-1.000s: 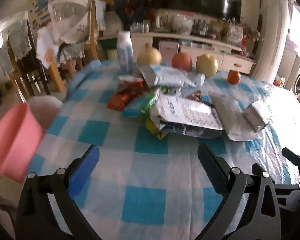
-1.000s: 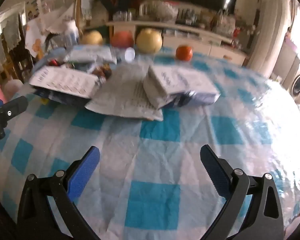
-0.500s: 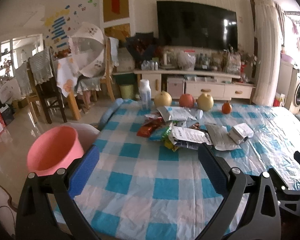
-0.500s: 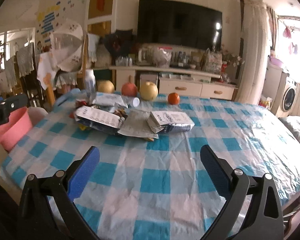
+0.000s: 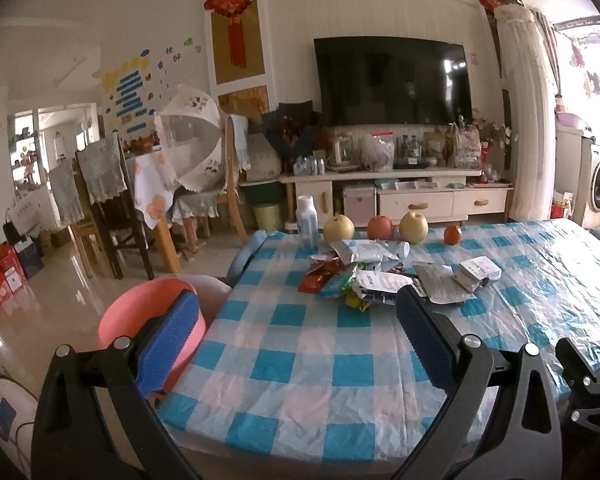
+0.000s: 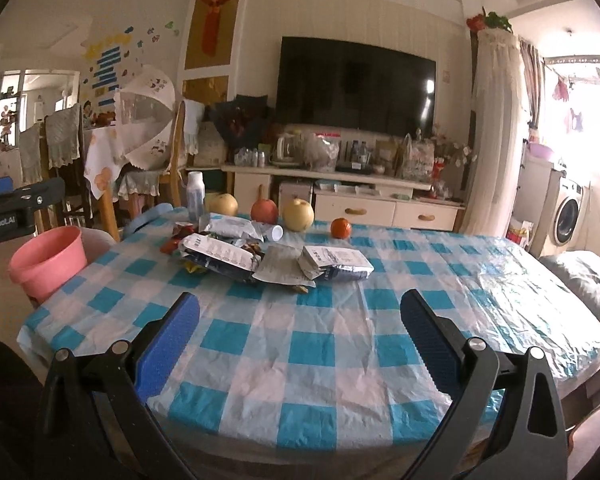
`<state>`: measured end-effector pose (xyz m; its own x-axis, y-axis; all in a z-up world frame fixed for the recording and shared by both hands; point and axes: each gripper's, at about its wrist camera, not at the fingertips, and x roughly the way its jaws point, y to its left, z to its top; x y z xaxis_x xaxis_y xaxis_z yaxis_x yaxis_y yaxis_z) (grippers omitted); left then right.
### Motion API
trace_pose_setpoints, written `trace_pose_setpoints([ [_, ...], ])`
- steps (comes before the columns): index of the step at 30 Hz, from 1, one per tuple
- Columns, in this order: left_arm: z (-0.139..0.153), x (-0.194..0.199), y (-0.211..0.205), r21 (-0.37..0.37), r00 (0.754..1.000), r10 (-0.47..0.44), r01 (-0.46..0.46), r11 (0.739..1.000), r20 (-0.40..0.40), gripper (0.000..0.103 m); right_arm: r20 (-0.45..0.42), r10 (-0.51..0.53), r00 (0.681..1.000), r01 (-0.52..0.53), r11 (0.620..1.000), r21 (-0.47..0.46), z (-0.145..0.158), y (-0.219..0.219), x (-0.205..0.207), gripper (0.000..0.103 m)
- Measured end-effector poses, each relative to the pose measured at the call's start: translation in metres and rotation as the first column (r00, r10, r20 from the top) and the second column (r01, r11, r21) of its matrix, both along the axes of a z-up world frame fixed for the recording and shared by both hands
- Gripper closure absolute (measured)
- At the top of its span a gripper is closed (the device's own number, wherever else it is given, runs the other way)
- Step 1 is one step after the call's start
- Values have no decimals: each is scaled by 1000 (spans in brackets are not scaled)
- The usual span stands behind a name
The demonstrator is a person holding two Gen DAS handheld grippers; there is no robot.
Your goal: Collect trash
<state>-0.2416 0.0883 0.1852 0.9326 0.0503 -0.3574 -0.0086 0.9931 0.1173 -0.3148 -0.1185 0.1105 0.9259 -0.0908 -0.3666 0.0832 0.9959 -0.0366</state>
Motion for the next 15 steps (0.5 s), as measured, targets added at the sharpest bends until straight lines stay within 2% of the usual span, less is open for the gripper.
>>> trace_pose_setpoints([
  [5, 3, -7, 1, -6, 1000, -2, 2, 1000, 14, 4, 26, -9, 1000, 9, 1000, -16, 2, 2, -10, 4],
  [15, 3, -10, 0, 0, 1000, 4, -4, 1000, 19, 4, 20, -20, 1000, 21, 999, -25, -3, -2, -10, 4],
])
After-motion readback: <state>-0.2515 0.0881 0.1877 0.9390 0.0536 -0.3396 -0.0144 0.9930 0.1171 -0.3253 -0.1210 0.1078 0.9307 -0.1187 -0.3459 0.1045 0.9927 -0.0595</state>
